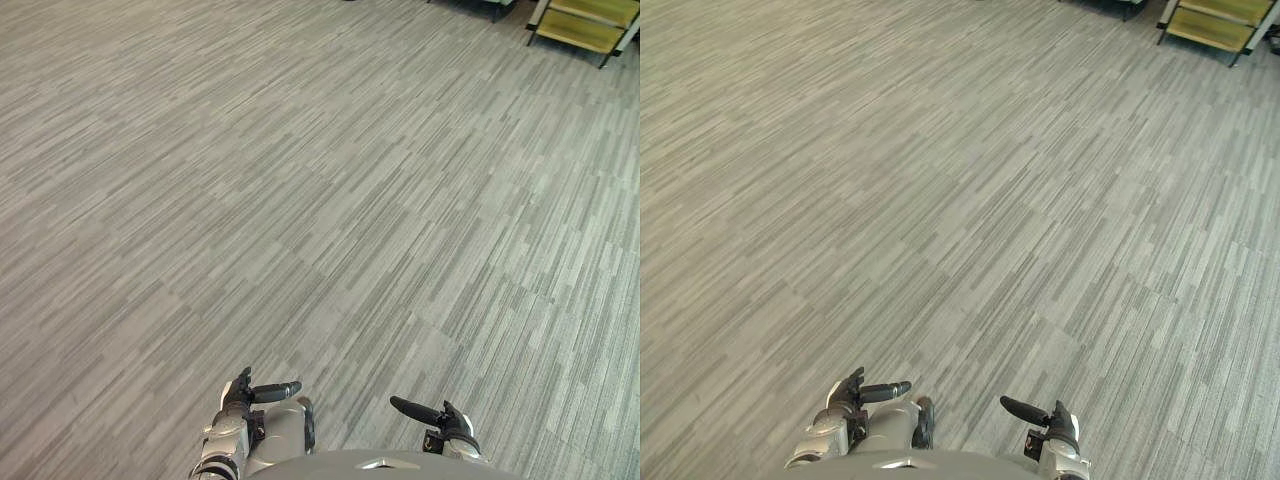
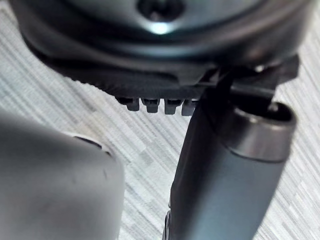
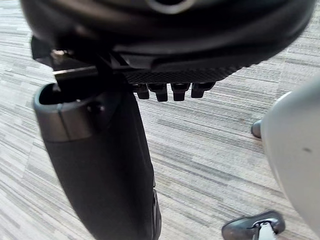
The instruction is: Pick up cushions and gather them together orderly.
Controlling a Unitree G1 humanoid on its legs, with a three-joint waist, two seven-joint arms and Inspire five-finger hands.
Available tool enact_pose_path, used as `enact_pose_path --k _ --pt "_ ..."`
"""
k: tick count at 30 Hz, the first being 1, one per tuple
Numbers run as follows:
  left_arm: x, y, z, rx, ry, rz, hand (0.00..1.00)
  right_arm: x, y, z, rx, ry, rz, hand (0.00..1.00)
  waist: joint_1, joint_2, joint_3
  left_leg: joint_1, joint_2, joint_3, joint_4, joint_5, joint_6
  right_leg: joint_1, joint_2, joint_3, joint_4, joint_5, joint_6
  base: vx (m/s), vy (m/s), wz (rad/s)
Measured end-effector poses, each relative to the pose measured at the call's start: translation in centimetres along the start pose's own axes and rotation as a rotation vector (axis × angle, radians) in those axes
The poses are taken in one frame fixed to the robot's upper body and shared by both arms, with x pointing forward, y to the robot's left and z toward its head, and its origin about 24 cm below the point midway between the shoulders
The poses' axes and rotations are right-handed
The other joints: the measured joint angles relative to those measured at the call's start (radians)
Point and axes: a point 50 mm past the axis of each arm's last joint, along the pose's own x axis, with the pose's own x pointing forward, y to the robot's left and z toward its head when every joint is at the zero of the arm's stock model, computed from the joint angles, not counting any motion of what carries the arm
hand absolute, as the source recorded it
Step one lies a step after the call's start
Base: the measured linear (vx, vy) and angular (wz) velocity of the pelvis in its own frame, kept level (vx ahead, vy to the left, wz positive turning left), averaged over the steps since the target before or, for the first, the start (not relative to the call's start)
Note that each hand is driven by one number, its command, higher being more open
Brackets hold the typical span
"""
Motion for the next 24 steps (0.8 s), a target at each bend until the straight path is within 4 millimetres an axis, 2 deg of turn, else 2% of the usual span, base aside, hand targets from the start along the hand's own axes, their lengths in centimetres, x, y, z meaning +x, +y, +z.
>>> enact_pose_path --k 1,3,4,5,6,7,8,10,11,12,13,14,15,16,17,19,21,23,24 --pt "0.0 -0.1 -0.2 0.004 0.013 -0.001 1.00 0.0 -0.2 0.3 -0.002 -0.016 0.000 1.00 -0.017 0.001 -0.001 0.064 0.001 0.013 -0.027 -0.007 0.002 -0.058 -0.018 -0.045 0.081 -0.003 -0.004 0.47 0.011 -0.32" --pt "0.0 -0.2 -0.2 0.008 0.012 -0.005 1.00 0.0 -0.2 0.8 -0.002 -0.041 -0.001 1.00 -0.031 0.011 -0.003 0.130 0.016 0.028 -0.082 -0.014 -0.012 -0.120 -0.026 -0.133 0.065 -0.015 -0.027 0.36 -0.028 -0.24" --pt "-0.1 -0.2 -0.3 0.009 0.016 -0.004 1.00 0.1 0.1 1.2 -0.011 -0.055 0.004 1.00 -0.034 0.011 0.000 0.190 0.034 0.052 -0.138 -0.011 -0.026 -0.165 -0.023 -0.212 -0.022 -0.028 -0.048 0.34 -0.075 -0.40" --pt "-0.1 -0.1 -0.6 0.017 0.021 -0.005 1.00 0.2 0.2 1.5 -0.011 -0.062 0.006 1.00 -0.040 0.011 0.001 0.229 0.051 0.075 -0.174 -0.010 -0.027 -0.205 -0.007 -0.265 -0.139 -0.024 -0.052 0.43 -0.101 -0.45" --pt "-0.1 -0.2 -0.7 0.029 0.023 -0.007 1.00 0.2 0.2 1.6 -0.013 -0.063 0.006 1.00 -0.044 0.012 0.000 0.244 0.059 0.077 -0.189 -0.008 -0.030 -0.225 0.007 -0.277 -0.217 -0.013 -0.055 0.54 -0.193 -0.32" --pt "-0.1 0.0 -0.9 0.061 0.034 -0.014 1.00 0.3 -0.1 1.2 -0.021 -0.047 0.000 1.00 -0.050 0.006 0.001 0.264 0.059 0.070 -0.216 -0.004 -0.040 -0.240 0.045 -0.268 -0.410 0.114 -0.077 0.57 -0.239 -0.22" --pt "-0.2 -0.3 -1.2 0.081 0.046 -0.024 1.00 0.5 -0.6 1.2 -0.023 -0.030 -0.009 1.00 -0.051 0.029 0.003 0.285 0.075 0.041 -0.234 0.002 -0.038 -0.221 0.086 -0.265 -0.435 0.155 -0.131 0.57 -0.264 -0.39" --pt "-0.2 -0.8 -1.4 0.081 0.057 -0.040 1.00 0.8 -1.5 1.8 -0.036 -0.026 -0.032 1.00 -0.045 0.054 0.007 0.277 0.088 -0.027 -0.221 0.042 -0.036 -0.225 0.121 -0.243 -0.432 0.129 -0.152 0.42 -0.257 -0.52" --pt "-0.2 -1.0 -1.4 0.082 0.061 -0.042 1.00 0.9 -1.8 1.8 -0.020 -0.021 -0.045 1.00 -0.048 0.061 0.008 0.283 0.090 -0.052 -0.212 0.067 -0.054 -0.223 0.126 -0.241 -0.417 0.104 -0.162 0.58 -0.363 -0.32" --pt "-0.2 -1.1 -1.5 0.079 0.063 -0.042 1.00 0.9 -2.2 1.4 0.014 -0.001 -0.063 1.00 -0.056 0.071 0.006 0.278 0.108 -0.076 -0.149 0.097 -0.088 -0.190 0.140 -0.245 -0.421 0.070 -0.166 0.49 -0.299 -0.15" --pt "-0.2 -1.3 -1.5 0.078 0.063 -0.045 1.00 0.9 -2.5 1.2 0.025 0.006 -0.071 1.00 -0.060 0.079 0.009 0.270 0.124 -0.092 -0.086 0.105 -0.094 -0.156 0.151 -0.254 -0.437 0.058 -0.169 0.43 -0.241 0.06" --pt "-0.2 -1.4 -1.5 0.070 0.061 -0.049 1.00 0.8 -2.8 0.8 0.034 0.015 -0.081 1.00 -0.071 0.088 0.013 0.226 0.152 -0.128 0.072 0.135 -0.108 -0.090 0.169 -0.267 -0.474 0.042 -0.168 0.32 -0.174 0.13" --pt "-0.2 -1.2 -1.3 0.047 0.051 -0.039 1.00 0.6 -2.8 0.3 0.030 0.018 -0.083 1.00 -0.069 0.091 0.016 0.124 0.189 -0.168 0.326 0.242 -0.123 -0.014 0.191 -0.269 -0.523 0.030 -0.172 0.46 -0.243 0.08" --pt "-0.2 -1.2 -1.2 0.045 0.048 -0.038 1.00 0.6 -2.8 0.2 0.022 0.019 -0.083 1.00 -0.067 0.089 0.018 0.077 0.204 -0.176 0.429 0.240 -0.129 0.014 0.202 -0.269 -0.543 0.028 -0.174 0.36 -0.160 -0.10" --pt "-0.2 -1.0 -0.9 0.020 0.031 -0.029 1.00 0.5 -2.4 0.1 0.014 0.013 -0.076 1.00 -0.062 0.095 0.023 -0.034 0.230 -0.179 0.633 0.177 -0.119 0.091 0.226 -0.265 -0.595 0.022 -0.184 0.48 -0.174 -0.13" --pt "-0.2 -0.8 -0.1 0.014 -0.008 -0.021 1.00 0.3 -2.0 -0.3 0.014 0.024 -0.062 1.00 -0.051 0.081 0.028 -0.159 0.210 -0.162 0.695 0.110 -0.098 0.193 0.233 -0.259 -0.676 0.014 -0.191 0.32 -0.096 -0.15" --pt "-0.2 -1.0 0.5 0.005 -0.051 -0.024 1.00 0.3 -1.8 -0.6 0.030 0.033 -0.058 1.00 -0.036 0.069 0.027 -0.243 0.184 -0.108 0.569 0.067 -0.071 0.257 0.233 -0.240 -0.737 0.020 -0.170 0.33 -0.037 -0.29" --pt "-0.3 -1.1 1.0 -0.004 -0.075 -0.024 1.00 0.3 -1.4 -0.5 0.042 0.032 -0.054 1.00 -0.017 0.064 0.030 -0.270 0.126 -0.068 0.186 0.071 -0.063 0.317 0.225 -0.202 -0.798 0.015 -0.152 0.47 0.067 -0.53" --pt "-0.3 -1.1 1.1 -0.010 -0.081 -0.023 1.00 0.2 -1.2 -0.5 0.045 0.033 -0.051 1.00 -0.011 0.057 0.033 -0.274 0.093 -0.074 -0.014 0.117 -0.068 0.345 0.217 -0.182 -0.822 0.005 -0.138 0.62 0.158 -0.56"
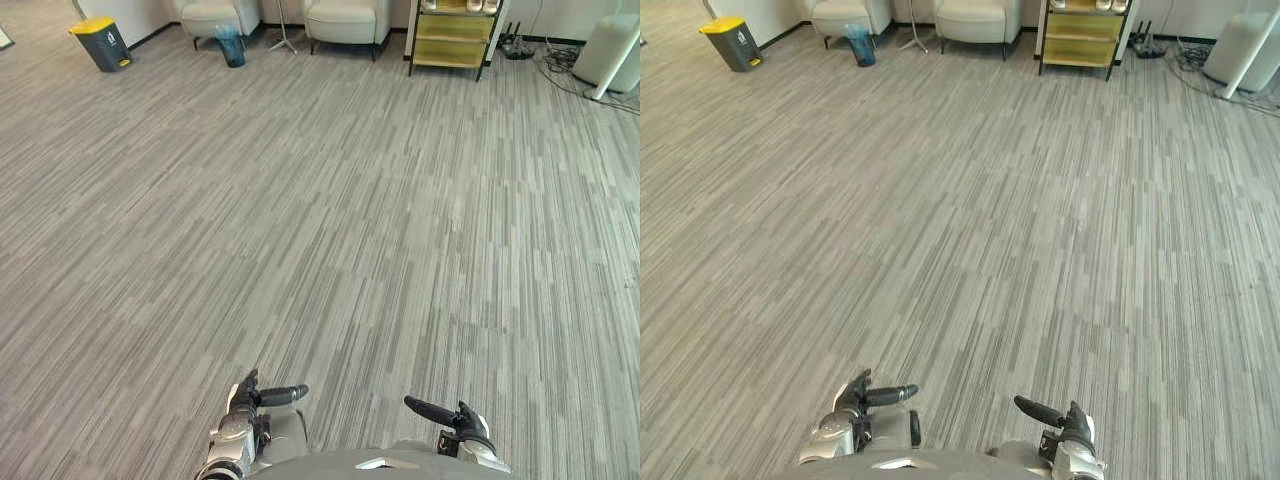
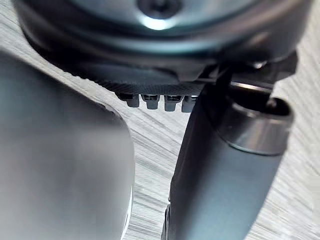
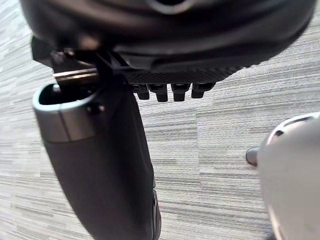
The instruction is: Pick up cushions and gather them together orderly.
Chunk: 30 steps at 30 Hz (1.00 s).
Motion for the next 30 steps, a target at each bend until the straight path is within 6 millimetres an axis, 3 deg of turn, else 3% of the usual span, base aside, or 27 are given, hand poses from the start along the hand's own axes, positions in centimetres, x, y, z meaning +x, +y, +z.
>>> enact_pose_path --k 2,3,4,5,6,7,8,9,11,13,14,16,17,18,20,22,23,24,25,26,27,28,29,30 --pt "0.0 0.0 0.2 -0.012 -0.009 0.003 1.00 0.0 0.1 -0.2 -0.001 0.007 0.000 1.00 0.012 -0.008 0.000 -0.011 -0.031 -0.022 -0.162 0.066 -0.013 0.036 -0.016 0.033 -0.021 -0.030 0.034 0.48 0.145 -0.60" --pt "0.0 0.2 0.3 -0.014 -0.011 0.010 1.00 -0.1 0.2 -0.4 -0.001 0.015 0.001 1.00 0.025 -0.020 -0.001 -0.005 -0.043 -0.023 -0.151 0.136 -0.008 0.064 -0.032 0.059 -0.031 -0.049 0.050 0.49 0.173 -0.61" --pt "0.1 0.4 0.3 -0.012 -0.011 0.015 1.00 -0.2 0.3 -0.6 0.000 0.019 0.001 1.00 0.027 -0.033 -0.009 -0.003 -0.055 -0.023 -0.138 0.169 0.001 0.076 -0.047 0.074 -0.030 -0.056 0.059 0.86 0.290 -0.68" --pt "0.0 0.8 0.2 -0.005 -0.005 0.022 1.00 -0.3 0.8 -1.1 0.007 0.031 0.014 1.00 0.024 -0.053 -0.032 0.002 -0.074 -0.025 -0.092 0.195 0.042 0.067 -0.084 0.108 0.028 -0.055 0.062 0.63 0.201 -0.49" --pt "0.1 1.1 0.2 0.000 -0.006 0.028 1.00 -0.5 1.1 -1.3 0.009 0.038 0.022 1.00 0.024 -0.071 -0.037 0.008 -0.086 -0.015 -0.061 0.162 0.067 0.050 -0.106 0.123 0.090 -0.056 0.064 0.63 0.200 -0.45" --pt "0.1 1.5 0.2 0.009 -0.004 0.035 1.00 -0.6 1.3 -1.7 0.008 0.049 0.033 1.00 0.027 -0.093 -0.039 0.042 -0.102 0.006 -0.038 0.120 0.071 0.011 -0.137 0.145 0.233 -0.050 0.075 0.50 0.171 -0.28" --pt "0.2 1.9 0.2 0.019 -0.002 0.041 1.00 -0.6 1.3 -2.0 0.004 0.055 0.038 1.00 0.021 -0.113 -0.036 0.100 -0.124 0.016 -0.030 0.068 0.082 -0.077 -0.172 0.164 0.487 0.007 0.139 0.74 0.253 -0.19" --pt "0.2 2.0 0.2 0.026 0.011 0.044 1.00 -0.6 1.2 -1.9 -0.010 0.048 0.039 1.00 0.011 -0.120 -0.033 0.158 -0.140 0.016 -0.030 0.024 0.089 -0.170 -0.208 0.170 0.729 0.080 0.161 0.61 0.207 -0.07" --pt "0.2 1.9 -0.6 0.043 0.049 0.039 1.00 -0.5 0.6 -1.5 -0.023 0.032 0.034 1.00 -0.004 -0.105 -0.023 0.291 -0.145 0.011 -0.056 -0.029 0.094 -0.284 -0.253 0.116 0.948 0.062 0.136 0.64 0.148 0.02" --pt "0.1 1.7 -1.1 0.062 0.067 0.028 1.00 -0.4 0.4 -0.6 -0.028 -0.009 0.031 1.00 -0.017 -0.084 -0.020 0.408 -0.136 0.010 -0.129 -0.037 0.095 -0.366 -0.276 0.021 0.922 0.029 0.083 0.51 0.052 0.01" --pt "0.0 1.4 -1.4 0.080 0.077 0.014 1.00 -0.3 0.4 -0.1 -0.030 -0.027 0.034 1.00 -0.020 -0.071 -0.017 0.465 -0.120 0.010 -0.172 -0.037 0.094 -0.405 -0.268 -0.037 0.837 0.012 0.058 0.52 -0.022 0.08" --pt "0.0 1.2 -1.5 0.104 0.081 0.001 1.00 -0.2 0.5 0.3 -0.027 -0.041 0.037 1.00 -0.030 -0.063 -0.020 0.529 -0.091 0.009 -0.226 -0.044 0.084 -0.480 -0.220 -0.085 0.585 0.025 0.066 0.54 -0.114 0.18" --pt "-0.1 1.3 -1.9 0.115 0.094 0.001 1.00 -0.1 0.6 0.6 -0.030 -0.044 0.040 1.00 -0.036 -0.067 -0.020 0.559 -0.081 0.005 -0.250 -0.057 0.063 -0.505 -0.179 -0.077 0.385 0.085 0.075 0.62 -0.251 0.31" --pt "-0.1 1.3 -2.1 0.121 0.106 -0.001 1.00 0.0 0.5 0.7 -0.026 -0.038 0.036 1.00 -0.044 -0.063 -0.021 0.582 -0.074 -0.013 -0.257 -0.073 0.038 -0.504 -0.147 -0.068 0.312 0.211 -0.007 0.66 -0.274 0.21" --pt "-0.1 0.6 -2.3 0.098 0.120 -0.013 1.00 0.3 0.1 1.5 -0.059 -0.049 0.028 1.00 -0.030 -0.017 -0.027 0.577 -0.038 -0.038 -0.232 -0.058 0.035 -0.491 -0.107 -0.067 0.304 0.200 -0.022 0.51 -0.237 -0.21" --pt "-0.3 -0.1 -2.7 0.099 0.132 -0.035 1.00 0.5 -0.7 1.5 -0.073 -0.037 0.007 1.00 -0.035 0.008 -0.028 0.581 -0.034 -0.077 -0.187 -0.020 0.021 -0.473 -0.107 -0.064 0.343 0.137 -0.031 0.52 -0.267 -0.15" --pt "-0.4 -0.7 -3.1 0.094 0.146 -0.045 1.00 0.6 -1.5 1.0 -0.030 -0.006 -0.021 1.00 -0.040 0.033 -0.036 0.574 -0.010 -0.103 -0.098 -0.009 0.002 -0.409 -0.087 -0.082 0.314 0.105 -0.031 0.51 -0.254 0.10" --pt "-0.4 -0.8 -3.1 0.095 0.147 -0.049 1.00 0.6 -1.7 0.8 -0.025 0.000 -0.028 1.00 -0.042 0.040 -0.038 0.560 0.001 -0.111 -0.045 -0.008 -0.001 -0.384 -0.078 -0.090 0.290 0.098 -0.031 0.46 -0.225 0.22" --pt "-0.4 -1.0 -3.0 0.089 0.142 -0.057 1.00 0.5 -2.0 0.4 -0.026 0.006 -0.036 1.00 -0.046 0.055 -0.042 0.496 0.028 -0.129 0.122 0.018 -0.038 -0.324 -0.056 -0.109 0.240 0.090 -0.028 0.41 -0.196 0.24" --pt "-0.4 -1.0 -2.9 0.077 0.131 -0.055 1.00 0.4 -1.9 0.2 -0.043 0.004 -0.032 1.00 -0.045 0.057 -0.038 0.398 0.067 -0.135 0.347 0.122 -0.075 -0.256 -0.031 -0.117 0.181 0.082 -0.035 0.46 -0.193 0.16" --pt "-0.4 -0.7 -2.6 0.058 0.118 -0.038 1.00 0.3 -1.6 0.2 -0.065 -0.005 -0.021 1.00 -0.038 0.060 -0.036 0.303 0.105 -0.129 0.539 0.161 -0.067 -0.195 -0.007 -0.115 0.136 0.074 -0.049 0.38 -0.136 0.03" --pt "-0.3 -0.5 -2.2 0.050 0.103 -0.031 1.00 0.2 -1.5 0.0 -0.082 -0.005 -0.014 1.00 -0.034 0.055 -0.032 0.227 0.120 -0.126 0.654 0.089 -0.047 -0.146 0.004 -0.114 0.105 0.061 -0.059 0.37 -0.096 -0.05" --pt "-0.3 -0.3 -2.0 0.052 0.094 -0.029 1.00 0.2 -1.4 -0.1 -0.083 -0.001 -0.012 1.00 -0.032 0.049 -0.030 0.198 0.117 -0.124 0.679 0.059 -0.041 -0.125 0.004 -0.113 0.092 0.058 -0.058 0.37 -0.076 -0.09" --pt "-0.2 -0.2 -1.4 0.053 0.062 -0.025 1.00 0.1 -1.1 -0.5 -0.076 0.013 -0.007 1.00 -0.026 0.029 -0.023 0.122 0.105 -0.087 0.657 -0.022 -0.033 -0.064 0.002 -0.109 0.045 0.061 -0.044 0.45 -0.059 -0.20"
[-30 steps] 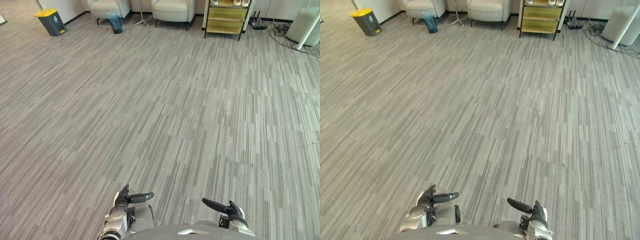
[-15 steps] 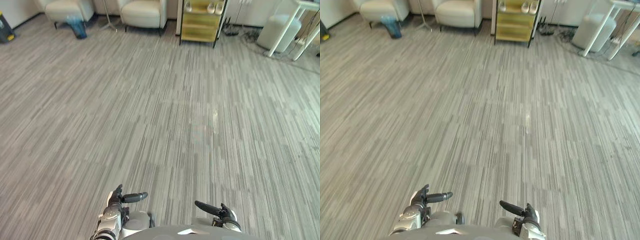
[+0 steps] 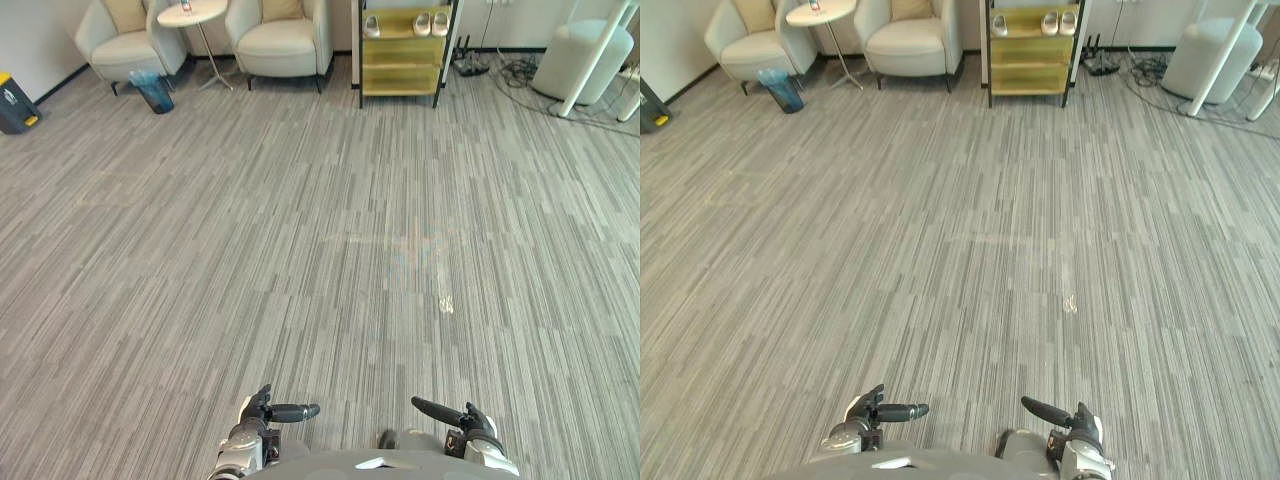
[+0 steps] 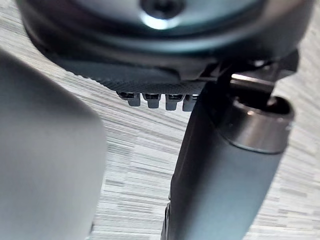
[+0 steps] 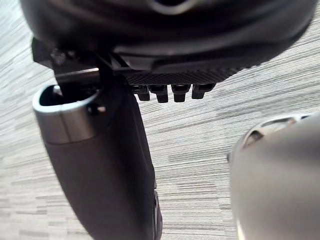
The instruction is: Pick up cushions and gather them together orderly.
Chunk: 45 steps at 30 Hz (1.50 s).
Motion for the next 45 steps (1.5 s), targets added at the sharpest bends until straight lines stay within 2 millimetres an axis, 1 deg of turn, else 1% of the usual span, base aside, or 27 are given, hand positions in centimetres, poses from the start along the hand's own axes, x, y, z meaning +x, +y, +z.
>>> enact_pose_path --k 2,4,5,7,8,12,13,14,15,17,18,20,22,24,25,26,29,31,32,34,36,38,40,42,43,44,45 --pt "0.1 0.2 0.5 0.003 -0.023 0.004 1.00 0.0 0.2 0.0 0.003 0.003 0.004 1.00 0.006 -0.011 0.007 -0.037 -0.023 0.046 -0.146 -0.049 0.014 0.047 -0.010 0.012 -0.034 0.001 0.014 0.36 -0.002 -0.32" --pt "0.1 0.3 0.7 0.006 -0.035 0.004 1.00 -0.1 0.3 -0.2 0.006 0.008 0.004 1.00 0.008 -0.020 0.013 -0.051 -0.081 0.080 -0.438 -0.042 0.025 0.093 -0.035 0.026 -0.063 -0.011 0.044 0.45 0.114 -0.36" --pt "0.1 0.3 0.8 0.005 -0.037 0.005 1.00 -0.1 0.1 -0.6 0.009 0.016 0.000 1.00 0.011 -0.025 0.017 -0.052 -0.133 0.075 -0.716 0.059 0.036 0.127 -0.061 0.039 -0.070 -0.037 0.082 0.55 0.187 -0.36" --pt "0.1 -0.1 0.7 -0.003 -0.035 0.000 1.00 -0.2 -0.1 -1.0 0.020 0.026 -0.008 1.00 0.030 -0.018 0.012 -0.042 -0.146 0.058 -0.788 0.216 0.033 0.150 -0.061 0.067 -0.076 -0.065 0.111 0.48 0.192 -0.36" --pt "0.2 0.6 1.2 0.012 -0.045 0.014 1.00 -0.3 0.7 -1.3 0.025 0.039 0.008 1.00 0.031 -0.059 0.003 -0.027 -0.188 0.068 -0.793 0.220 0.083 0.166 -0.101 0.090 -0.080 -0.065 0.120 0.48 0.190 -0.17" --pt "0.3 1.4 1.3 0.020 -0.043 0.031 1.00 -0.7 1.7 -2.0 0.035 0.058 0.036 1.00 0.043 -0.108 -0.015 -0.008 -0.229 0.092 -0.705 0.107 0.126 0.139 -0.169 0.162 0.066 -0.047 0.141 0.42 0.164 -0.02" --pt "0.2 1.4 1.0 0.021 -0.036 0.031 1.00 -0.7 1.6 -2.1 0.032 0.061 0.037 1.00 0.047 -0.109 -0.022 0.023 -0.237 0.103 -0.706 0.080 0.133 0.102 -0.186 0.188 0.179 -0.035 0.161 0.53 0.231 -0.23" --pt "0.2 1.4 0.7 0.033 -0.024 0.025 1.00 -0.6 1.3 -1.8 0.020 0.049 0.036 1.00 0.040 -0.105 -0.023 0.074 -0.249 0.105 -0.731 0.054 0.137 0.025 -0.215 0.206 0.382 0.021 0.212 0.52 0.221 -0.20" --pt "0.2 1.4 0.5 0.040 -0.013 0.024 1.00 -0.5 1.1 -1.6 0.014 0.039 0.035 1.00 0.035 -0.102 -0.020 0.131 -0.259 0.106 -0.765 0.042 0.137 -0.061 -0.246 0.214 0.585 0.056 0.235 0.52 0.208 -0.10" --pt "0.2 1.3 -0.1 0.050 0.016 0.020 1.00 -0.4 0.7 -0.9 0.012 0.014 0.026 1.00 0.018 -0.095 -0.017 0.220 -0.266 0.099 -0.800 0.020 0.134 -0.161 -0.272 0.187 0.782 0.028 0.191 0.42 0.105 0.03" --pt "0.1 1.1 -0.6 0.073 0.037 0.009 1.00 -0.3 0.5 -0.4 0.012 -0.011 0.021 1.00 0.002 -0.078 -0.010 0.313 -0.261 0.090 -0.851 0.016 0.132 -0.223 -0.267 0.123 0.795 -0.032 0.162 0.41 0.068 0.16" --pt "0.1 1.0 -0.7 0.098 0.044 -0.002 1.00 -0.3 0.8 0.0 0.016 -0.026 0.028 1.00 -0.006 -0.076 -0.009 0.370 -0.249 0.077 -0.891 0.016 0.132 -0.295 -0.242 0.044 0.654 -0.067 0.119 0.37 -0.020 0.23" --pt "0.1 0.9 -0.8 0.102 0.044 -0.007 1.00 -0.2 0.9 0.7 0.021 -0.046 0.034 1.00 -0.012 -0.071 -0.006 0.398 -0.226 0.055 -0.908 0.001 0.118 -0.363 -0.196 0.031 0.437 -0.054 0.119 0.37 -0.147 0.41" --pt "0.1 1.0 -0.8 0.100 0.048 -0.003 1.00 -0.1 1.2 1.2 0.024 -0.057 0.042 1.00 -0.016 -0.071 0.001 0.418 -0.203 0.029 -0.916 -0.026 0.084 -0.393 -0.156 0.057 0.271 0.069 0.114 0.40 -0.241 0.50" --pt "0.1 0.8 -0.8 0.090 0.051 -0.001 1.00 0.0 1.0 1.2 0.014 -0.049 0.040 1.00 -0.017 -0.057 0.002 0.435 -0.175 -0.004 -0.918 -0.038 0.066 -0.354 -0.106 0.059 0.221 0.131 0.073 0.47 -0.348 0.21" --pt "0.1 0.3 -0.7 0.076 0.046 -0.011 1.00 0.0 1.0 1.5 0.013 -0.056 0.043 1.00 -0.001 -0.039 0.003 0.428 -0.157 -0.017 -0.916 -0.032 0.067 -0.359 -0.085 0.067 0.236 0.116 0.064 0.54 -0.422 0.02" --pt "0.0 -0.2 -1.1 0.068 0.059 -0.026 1.00 0.2 0.5 1.6 0.048 -0.042 0.026 1.00 -0.010 -0.021 0.003 0.441 -0.144 -0.022 -0.885 -0.028 0.063 -0.361 -0.075 0.074 0.297 0.029 0.044 0.31 -0.255 -0.09" --pt "0.0 -0.5 -1.1 0.057 0.056 -0.034 1.00 0.2 0.0 1.0 0.064 -0.019 0.006 1.00 -0.013 -0.005 0.002 0.353 -0.102 -0.060 -0.637 -0.040 0.028 -0.273 -0.040 0.050 0.219 0.010 0.043 0.40 -0.286 0.22" --pt "0.0 -0.3 -0.8 0.031 0.044 -0.028 1.00 0.2 -0.3 0.8 0.057 -0.018 0.000 1.00 -0.014 0.006 0.005 0.245 -0.067 -0.084 -0.385 -0.019 -0.028 -0.217 -0.020 0.027 0.173 0.010 0.034 0.26 -0.176 0.33" --pt "-0.1 -0.1 -0.5 -0.009 0.019 -0.008 1.00 0.1 -0.2 0.5 0.023 -0.012 0.005 1.00 -0.008 0.012 0.007 0.112 -0.014 -0.069 -0.104 -0.019 -0.029 -0.125 0.010 0.005 0.116 0.003 0.018 0.30 -0.168 0.23" --pt "-0.1 -0.2 -0.1 -0.010 0.002 -0.014 1.00 0.0 0.0 0.2 0.000 -0.011 0.016 1.00 -0.003 0.002 0.012 0.051 -0.005 -0.034 -0.048 -0.025 -0.018 -0.058 0.017 0.003 0.068 0.001 0.018 0.29 -0.087 0.05" --pt "0.0 -0.1 0.3 -0.009 -0.013 -0.011 1.00 0.0 0.2 0.1 0.002 -0.005 0.019 1.00 0.001 -0.007 0.014 -0.003 -0.007 0.013 -0.097 -0.051 0.006 -0.004 0.015 0.003 0.017 0.004 0.026 0.34 -0.022 -0.04" --pt "0.1 0.0 0.7 0.002 -0.023 -0.012 1.00 -0.1 0.3 -0.2 0.019 0.004 0.015 1.00 0.004 -0.020 0.019 -0.011 -0.055 0.059 -0.408 -0.065 0.013 0.045 -0.013 0.007 -0.011 -0.002 0.047 0.38 0.101 -0.08" --pt "0.1 0.0 0.7 0.006 -0.024 -0.013 1.00 -0.2 0.3 -0.3 0.037 0.003 0.011 1.00 0.004 -0.025 0.022 0.012 -0.097 0.058 -0.639 0.028 0.024 0.056 -0.029 0.009 -0.003 -0.020 0.077 0.31 0.147 0.00" --pt "0.0 -0.2 0.4 0.001 -0.014 -0.015 1.00 -0.2 -0.1 -0.4 0.045 0.000 0.001 1.00 0.005 -0.011 0.015 0.019 -0.110 0.047 -0.751 0.164 0.025 0.062 -0.022 0.017 -0.001 -0.032 0.097 0.32 0.169 0.07" --pt "0.1 0.4 0.6 0.012 -0.020 -0.004 1.00 -0.3 0.1 -0.7 0.047 0.011 0.004 1.00 0.009 -0.035 0.011 0.035 -0.141 0.035 -0.772 0.212 0.064 0.082 -0.044 0.032 -0.006 -0.050 0.115 0.31 0.153 0.06" --pt "0.1 0.6 0.6 0.015 -0.022 0.002 1.00 -0.3 0.4 -0.9 0.049 0.016 0.010 1.00 0.010 -0.051 0.005 0.046 -0.153 0.035 -0.790 0.210 0.066 0.080 -0.056 0.041 -0.002 -0.050 0.116 0.29 0.120 0.10"
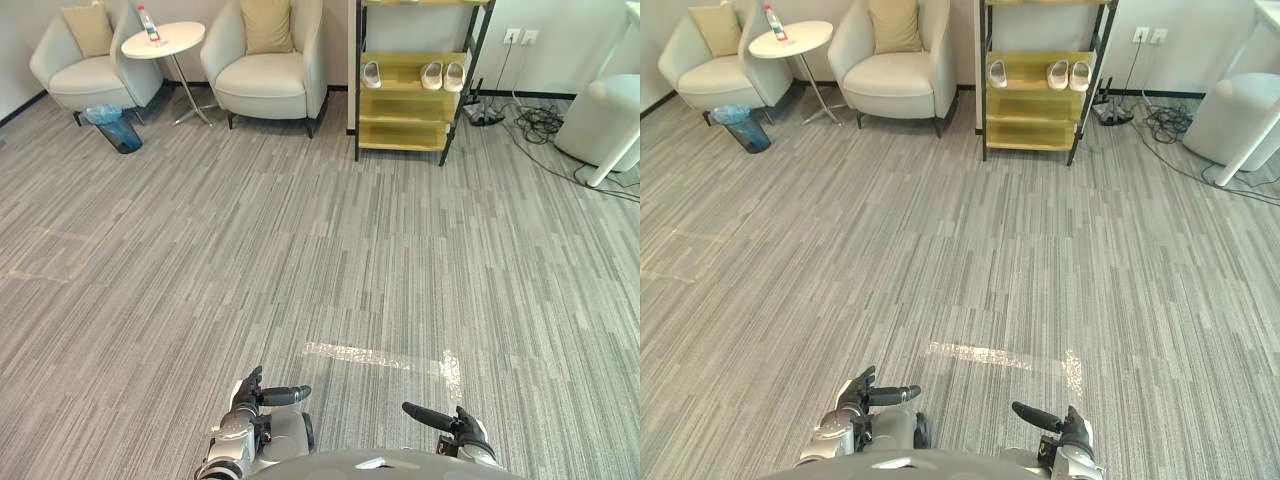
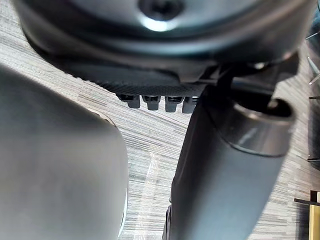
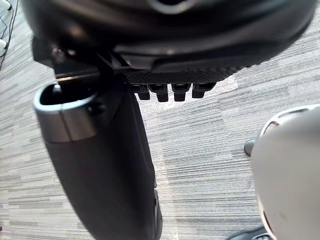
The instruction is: Pick up cushions and gather them together orderly.
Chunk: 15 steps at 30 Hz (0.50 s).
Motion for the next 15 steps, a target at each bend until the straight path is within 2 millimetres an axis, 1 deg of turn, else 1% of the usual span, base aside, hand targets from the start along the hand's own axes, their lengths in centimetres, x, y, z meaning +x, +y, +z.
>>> enact_pose_path --k 1,2,3,4,5,6,7,8,9,10,11,12,13,14,15 --pt "0.0 0.5 0.0 0.007 0.000 0.011 1.00 -0.1 0.6 -0.2 0.006 0.005 0.014 1.00 0.002 -0.027 -0.006 0.019 -0.024 0.006 -0.028 -0.010 0.009 0.003 -0.024 0.019 0.004 -0.003 0.003 0.29 0.138 -0.03" --pt "0.0 0.9 -0.1 0.009 0.006 0.019 1.00 -0.3 1.3 -0.4 0.012 0.010 0.030 1.00 0.007 -0.041 -0.012 0.037 -0.039 0.020 -0.046 -0.017 0.017 0.002 -0.042 0.038 0.012 -0.002 0.004 0.27 0.136 -0.10" --pt "0.0 0.9 -0.1 0.008 0.008 0.021 1.00 -0.3 1.3 -0.4 0.008 0.010 0.034 1.00 0.012 -0.046 -0.015 0.049 -0.048 0.030 -0.059 -0.022 0.020 0.002 -0.051 0.052 0.017 0.000 0.007 0.22 0.139 -0.30" --pt "0.0 0.9 -0.3 0.008 0.016 0.018 1.00 -0.3 1.3 -0.4 0.002 0.008 0.034 1.00 0.019 -0.047 -0.017 0.080 -0.061 0.047 -0.089 -0.026 0.025 0.002 -0.067 0.071 0.032 0.004 0.013 0.14 0.121 -0.40" --pt "0.0 0.8 -0.6 0.008 0.026 0.016 1.00 -0.2 1.2 -0.3 -0.009 0.005 0.031 1.00 0.022 -0.041 -0.020 0.115 -0.071 0.061 -0.123 -0.030 0.030 -0.005 -0.082 0.088 0.067 0.009 0.022 0.14 0.131 -0.37" --pt "-0.1 0.8 -0.8 0.008 0.034 0.016 1.00 -0.2 1.1 -0.3 -0.011 0.006 0.029 1.00 0.021 -0.038 -0.022 0.129 -0.073 0.067 -0.138 -0.030 0.031 -0.013 -0.090 0.095 0.096 0.009 0.022 0.12 0.152 -0.37" --pt "-0.1 0.7 -1.1 0.008 0.047 0.015 1.00 -0.1 0.6 -0.4 -0.019 0.011 0.018 1.00 0.021 -0.031 -0.026 0.167 -0.076 0.082 -0.171 -0.037 0.032 -0.062 -0.103 0.113 0.216 0.011 0.025 0.12 0.162 -0.28" --pt "-0.1 0.7 -1.2 0.011 0.050 0.012 1.00 -0.1 0.4 -0.4 -0.021 0.011 0.015 1.00 0.020 -0.023 -0.030 0.182 -0.077 0.085 -0.181 -0.038 0.030 -0.092 -0.109 0.119 0.287 0.015 0.033 0.12 0.153 -0.26" --pt "-0.2 0.5 -1.4 0.018 0.053 0.005 1.00 -0.1 0.2 -0.4 -0.014 0.011 0.010 1.00 0.012 -0.020 -0.031 0.202 -0.076 0.081 -0.191 -0.051 0.044 -0.147 -0.126 0.124 0.410 0.006 0.051 0.12 0.105 -0.07" --pt "-0.2 0.5 -1.4 0.027 0.056 0.003 1.00 0.0 0.1 -0.4 -0.010 0.013 0.005 1.00 0.007 -0.014 -0.027 0.208 -0.076 0.079 -0.192 -0.057 0.044 -0.166 -0.135 0.125 0.438 -0.007 0.042 0.13 0.042 0.09" --pt "-0.2 0.7 -1.6 0.050 0.064 0.002 1.00 0.0 0.0 -0.3 -0.004 0.012 0.002 1.00 0.001 -0.024 -0.033 0.220 -0.074 0.068 -0.192 -0.066 0.040 -0.220 -0.138 0.124 0.446 -0.049 0.036 0.12 0.006 0.25" --pt "-0.2 0.8 -1.6 0.051 0.069 0.005 1.00 0.0 0.0 -0.3 -0.004 0.011 0.001 1.00 -0.006 -0.026 -0.034 0.224 -0.070 0.054 -0.191 -0.067 0.039 -0.249 -0.132 0.126 0.418 -0.051 0.038 0.13 -0.066 0.41" --pt "-0.2 0.8 -1.7 0.049 0.071 0.008 1.00 0.0 0.0 -0.2 -0.004 0.006 0.001 1.00 -0.012 -0.026 -0.034 0.226 -0.064 0.040 -0.180 -0.068 0.025 -0.268 -0.117 0.142 0.346 -0.048 0.040 0.10 -0.100 0.46" --pt "-0.2 1.0 -1.7 0.050 0.071 0.013 1.00 0.0 0.1 -0.3 -0.005 0.008 0.004 1.00 -0.013 -0.036 -0.037 0.225 -0.067 0.030 -0.166 -0.073 0.016 -0.273 -0.105 0.159 0.242 0.005 0.037 0.10 -0.126 0.42" --pt "-0.1 1.1 -1.6 0.053 0.068 0.017 1.00 0.0 0.1 -0.4 0.002 0.014 0.007 1.00 -0.014 -0.042 -0.039 0.227 -0.071 0.021 -0.160 -0.080 0.006 -0.269 -0.101 0.162 0.220 0.023 0.038 0.18 -0.188 0.26"
